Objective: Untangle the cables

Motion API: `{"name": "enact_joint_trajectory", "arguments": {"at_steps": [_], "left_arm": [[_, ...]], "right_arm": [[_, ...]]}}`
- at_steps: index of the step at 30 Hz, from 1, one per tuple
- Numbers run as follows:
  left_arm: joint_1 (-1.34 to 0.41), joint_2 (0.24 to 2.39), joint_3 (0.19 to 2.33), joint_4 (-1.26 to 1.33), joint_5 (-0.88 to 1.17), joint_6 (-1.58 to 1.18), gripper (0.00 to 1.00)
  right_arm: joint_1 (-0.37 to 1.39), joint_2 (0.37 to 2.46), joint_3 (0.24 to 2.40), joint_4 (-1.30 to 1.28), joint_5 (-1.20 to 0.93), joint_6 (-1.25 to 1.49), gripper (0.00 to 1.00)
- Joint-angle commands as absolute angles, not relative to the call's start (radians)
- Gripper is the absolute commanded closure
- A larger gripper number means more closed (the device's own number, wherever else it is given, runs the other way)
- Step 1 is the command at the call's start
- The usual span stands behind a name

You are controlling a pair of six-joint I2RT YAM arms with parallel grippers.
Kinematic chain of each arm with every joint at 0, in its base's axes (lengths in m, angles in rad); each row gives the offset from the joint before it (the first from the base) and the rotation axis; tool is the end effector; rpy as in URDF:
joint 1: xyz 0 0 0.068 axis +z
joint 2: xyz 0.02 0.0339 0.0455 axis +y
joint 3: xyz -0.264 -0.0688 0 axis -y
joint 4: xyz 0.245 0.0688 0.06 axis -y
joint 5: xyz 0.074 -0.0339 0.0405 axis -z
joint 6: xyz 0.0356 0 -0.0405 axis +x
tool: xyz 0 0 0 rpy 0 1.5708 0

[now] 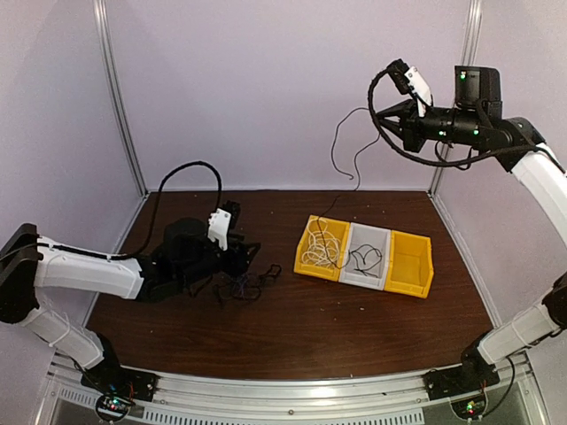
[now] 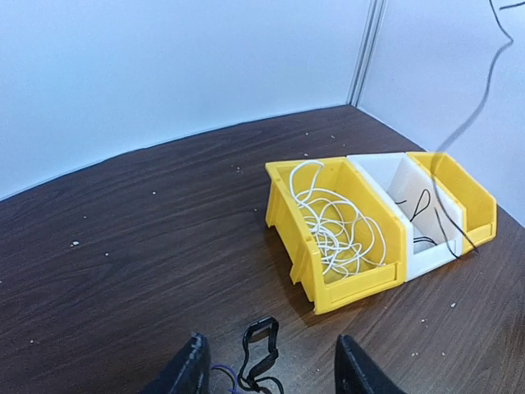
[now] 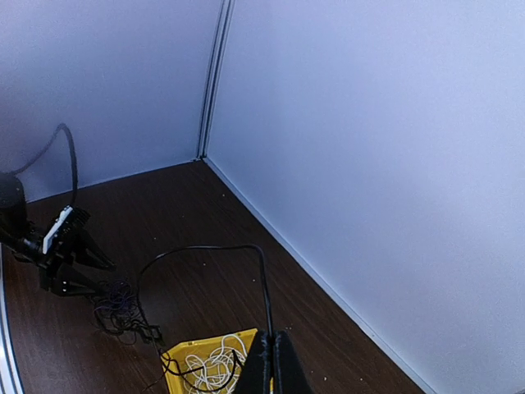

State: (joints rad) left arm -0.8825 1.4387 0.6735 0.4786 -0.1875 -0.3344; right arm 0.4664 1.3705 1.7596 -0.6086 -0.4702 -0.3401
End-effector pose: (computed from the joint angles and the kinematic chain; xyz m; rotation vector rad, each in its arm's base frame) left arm 0.2008 -0.2337 0.2180 0.3859 1.8669 -0.6662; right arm 0.2380 0.1379 0.4977 -1.0028 1.4883 0.5104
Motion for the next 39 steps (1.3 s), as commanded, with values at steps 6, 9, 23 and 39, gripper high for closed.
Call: {"name": "enact_joint_trajectory", "arguments": {"at_steps": [6,9,23,39], "left_arm": [[-0.881,1.295,0.604,0.417,-0.266,-0.374,0.46],[-0.881,1.294,0.605,0.388,-0.297,-0.382,0.46],[-0.881,1.332,0.620,0.345,-0.331,-0.417,0.46],[-0.880,1.351,0.602,0.350,-0.380,-0.406,0.45]], "right_arm": [[0.400,1.336,1.683,-0.501,-0.489,-0.303,1.00],[0.381,1.333,1.671,-0.492,-0.486,-0.302,1.00],[0.284,1.379,1.538,-0.387,-0.536,-0.278,1.00],[0.180,1.410,1.318,-0.393,-0.615,-0.304,1.00]]}}
